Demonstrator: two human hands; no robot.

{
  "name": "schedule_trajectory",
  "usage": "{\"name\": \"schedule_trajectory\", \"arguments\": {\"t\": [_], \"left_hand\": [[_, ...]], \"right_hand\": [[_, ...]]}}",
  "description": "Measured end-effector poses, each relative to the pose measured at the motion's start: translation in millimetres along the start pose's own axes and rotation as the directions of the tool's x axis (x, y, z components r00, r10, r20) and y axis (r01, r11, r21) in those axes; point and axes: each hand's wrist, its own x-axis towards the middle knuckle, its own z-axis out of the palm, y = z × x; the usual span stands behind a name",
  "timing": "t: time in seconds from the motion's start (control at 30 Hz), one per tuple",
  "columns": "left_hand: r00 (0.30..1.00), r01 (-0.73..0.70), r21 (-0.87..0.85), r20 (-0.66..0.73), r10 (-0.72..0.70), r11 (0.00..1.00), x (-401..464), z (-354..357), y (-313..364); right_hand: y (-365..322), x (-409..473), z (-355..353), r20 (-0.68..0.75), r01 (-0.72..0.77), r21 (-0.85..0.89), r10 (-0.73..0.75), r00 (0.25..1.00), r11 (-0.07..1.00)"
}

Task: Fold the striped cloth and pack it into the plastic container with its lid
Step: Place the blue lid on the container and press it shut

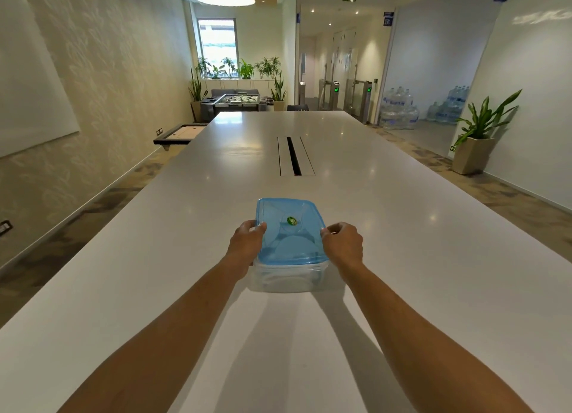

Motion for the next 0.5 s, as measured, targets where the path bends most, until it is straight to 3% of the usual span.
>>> {"name": "schedule_trajectory", "arguments": {"t": [0.17,0.5], "left_hand": [[0.999,-0.02,0.016,-0.025,0.02,1.0,2.9,-0.1,-4.1],[1.0,-0.012,-0.024,-0.025,0.011,1.0,2.9,2.8,-9.5]], "right_hand": [[-4.2,-3.3,-2.1,-0.038,0.08,-0.03,-0.081,0.996,0.996],[5.4,-6.5,-5.6,0.024,0.028,0.093,-0.03,0.999,0.995]]}}
